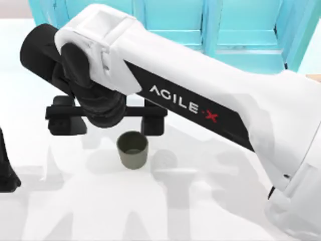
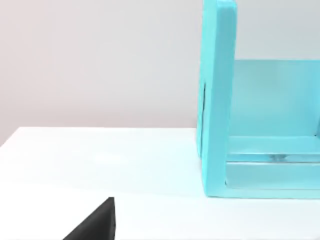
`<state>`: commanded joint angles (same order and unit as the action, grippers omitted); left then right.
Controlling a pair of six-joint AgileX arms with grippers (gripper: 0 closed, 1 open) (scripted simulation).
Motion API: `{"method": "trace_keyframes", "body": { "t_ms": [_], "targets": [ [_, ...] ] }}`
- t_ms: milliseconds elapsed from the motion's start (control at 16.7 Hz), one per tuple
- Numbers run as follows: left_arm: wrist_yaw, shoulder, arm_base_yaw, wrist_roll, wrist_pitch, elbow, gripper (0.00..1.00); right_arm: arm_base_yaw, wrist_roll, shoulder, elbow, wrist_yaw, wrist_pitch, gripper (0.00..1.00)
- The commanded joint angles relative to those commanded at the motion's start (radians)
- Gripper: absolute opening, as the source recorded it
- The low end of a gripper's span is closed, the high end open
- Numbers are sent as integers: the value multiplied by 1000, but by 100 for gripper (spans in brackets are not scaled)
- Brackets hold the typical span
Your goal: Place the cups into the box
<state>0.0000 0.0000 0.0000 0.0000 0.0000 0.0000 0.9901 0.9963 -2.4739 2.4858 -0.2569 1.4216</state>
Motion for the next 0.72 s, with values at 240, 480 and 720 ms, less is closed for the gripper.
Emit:
{"method": "trace_keyframes", "body": {
  "t_ms": [240,480,720],
  "targets": [
    [0,0,0,0,0,0,100,-10,-13,-9,-65,0,-74,100],
    [0,0,0,0,0,0,100,-33,-36,-39,-206,4,-265,100],
    [0,0,0,0,0,0,100,-44,-47,-56,-279,5,-349,100]
  ]
}}
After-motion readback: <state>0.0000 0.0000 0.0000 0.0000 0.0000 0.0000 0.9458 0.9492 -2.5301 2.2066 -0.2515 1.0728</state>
